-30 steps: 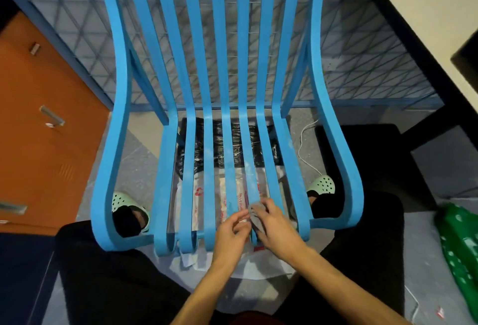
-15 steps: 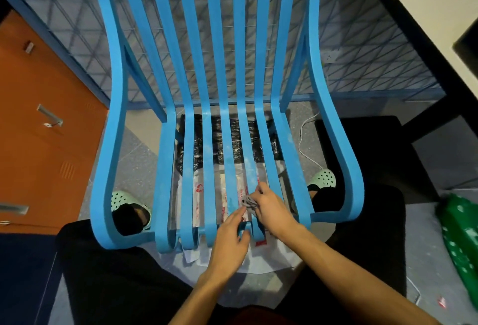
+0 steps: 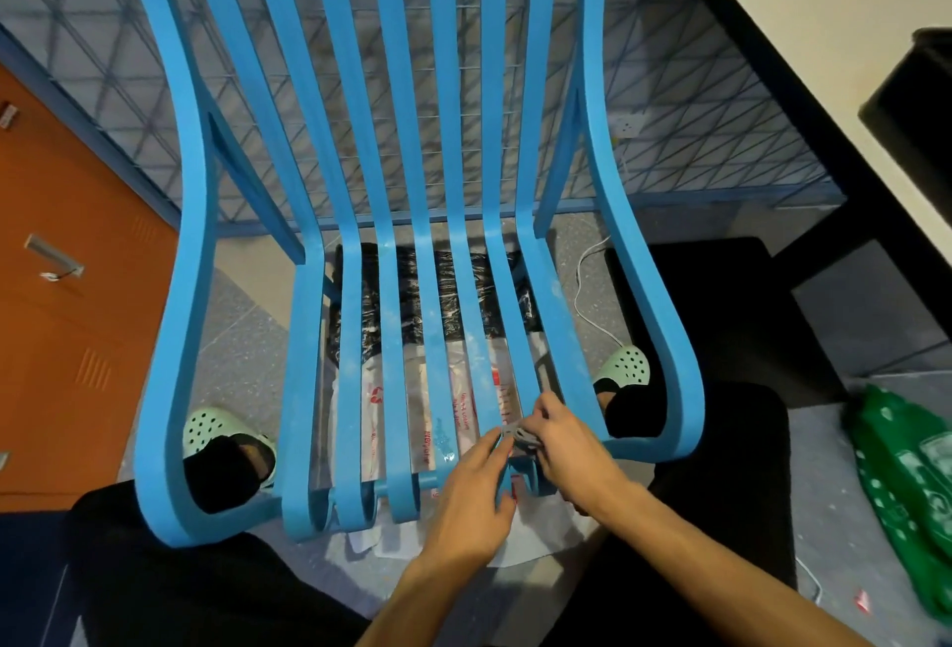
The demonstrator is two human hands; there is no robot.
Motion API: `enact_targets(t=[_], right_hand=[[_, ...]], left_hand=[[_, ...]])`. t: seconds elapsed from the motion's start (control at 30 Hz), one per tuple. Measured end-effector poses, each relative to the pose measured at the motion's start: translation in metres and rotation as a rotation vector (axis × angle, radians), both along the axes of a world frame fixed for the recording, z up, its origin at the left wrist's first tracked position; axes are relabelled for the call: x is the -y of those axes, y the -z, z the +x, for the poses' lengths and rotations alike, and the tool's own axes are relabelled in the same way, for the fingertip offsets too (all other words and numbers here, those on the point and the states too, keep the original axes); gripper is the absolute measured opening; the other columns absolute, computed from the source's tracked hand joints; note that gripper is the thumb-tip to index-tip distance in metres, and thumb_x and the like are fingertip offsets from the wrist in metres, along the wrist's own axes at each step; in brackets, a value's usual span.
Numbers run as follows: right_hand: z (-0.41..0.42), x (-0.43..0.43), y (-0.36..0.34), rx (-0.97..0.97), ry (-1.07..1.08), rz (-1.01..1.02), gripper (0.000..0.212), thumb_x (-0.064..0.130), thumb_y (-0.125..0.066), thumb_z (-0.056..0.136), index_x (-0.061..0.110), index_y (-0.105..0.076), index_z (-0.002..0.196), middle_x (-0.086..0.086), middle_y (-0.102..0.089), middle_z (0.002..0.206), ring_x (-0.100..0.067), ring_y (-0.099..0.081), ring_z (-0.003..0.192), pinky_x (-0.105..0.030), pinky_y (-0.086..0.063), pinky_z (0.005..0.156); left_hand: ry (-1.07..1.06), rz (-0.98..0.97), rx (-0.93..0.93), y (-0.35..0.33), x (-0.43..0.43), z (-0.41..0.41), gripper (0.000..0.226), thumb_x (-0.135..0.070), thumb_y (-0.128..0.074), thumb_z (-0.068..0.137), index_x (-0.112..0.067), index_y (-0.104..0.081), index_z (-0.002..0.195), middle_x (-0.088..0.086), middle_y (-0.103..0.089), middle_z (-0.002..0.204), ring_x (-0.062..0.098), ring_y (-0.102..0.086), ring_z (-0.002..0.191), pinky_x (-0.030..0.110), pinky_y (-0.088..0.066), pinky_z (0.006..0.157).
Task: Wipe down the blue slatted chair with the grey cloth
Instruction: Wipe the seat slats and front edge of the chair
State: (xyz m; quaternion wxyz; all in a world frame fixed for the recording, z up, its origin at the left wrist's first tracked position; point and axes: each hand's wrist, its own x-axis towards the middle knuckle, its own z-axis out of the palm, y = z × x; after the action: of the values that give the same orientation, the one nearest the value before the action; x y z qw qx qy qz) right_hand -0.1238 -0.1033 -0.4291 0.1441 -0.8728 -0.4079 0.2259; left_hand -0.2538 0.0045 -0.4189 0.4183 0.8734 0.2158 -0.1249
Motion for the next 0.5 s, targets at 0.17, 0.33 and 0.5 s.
enact_targets(t=[0.17,0.33,0.5], right_hand=[[0.037,-0.018,0.015,0.036,0.084,0.065,0.018,0.004,-0.057,0.091,0.010,-0.064,0.106,-0.001,-0.042,0.105,-0.022,-0.057,0.090,-0.033,-0.052,0.079],[0.064,-0.043,0.035,0.034,0.166,0.107,0.029,-0.004,-0.058,0.086,0.011,-0.062,0.110,-0.002,-0.043,0.110,-0.023,-0.056,0.094,-0.041,-0.052,0.086],[0.060,-0.047,0.020,-0.034,0.203,0.153,0.032,-0.005,-0.056,0.087,0.008,-0.064,0.116,-0.006,-0.047,0.112,-0.023,-0.054,0.097,-0.036,-0.049,0.089]], left_hand=[[0.072,0.155,-0.059,-0.003,-0.004,0.025,0.072,-0.029,-0.047,0.099,-0.026,-0.002,0.156,-0.006,-0.004,0.164,0.015,-0.005,0.150,0.033,0.002,0.119],[0.089,0.187,-0.191,-0.004,-0.005,0.040,0.075,-0.030,-0.049,0.100,-0.026,0.000,0.156,-0.007,-0.001,0.164,0.019,-0.003,0.151,0.038,-0.001,0.117],[0.094,0.125,-0.165,-0.006,-0.010,0.035,0.073,-0.027,-0.049,0.099,-0.027,-0.004,0.156,-0.007,-0.008,0.163,0.019,-0.013,0.150,0.038,-0.010,0.120]])
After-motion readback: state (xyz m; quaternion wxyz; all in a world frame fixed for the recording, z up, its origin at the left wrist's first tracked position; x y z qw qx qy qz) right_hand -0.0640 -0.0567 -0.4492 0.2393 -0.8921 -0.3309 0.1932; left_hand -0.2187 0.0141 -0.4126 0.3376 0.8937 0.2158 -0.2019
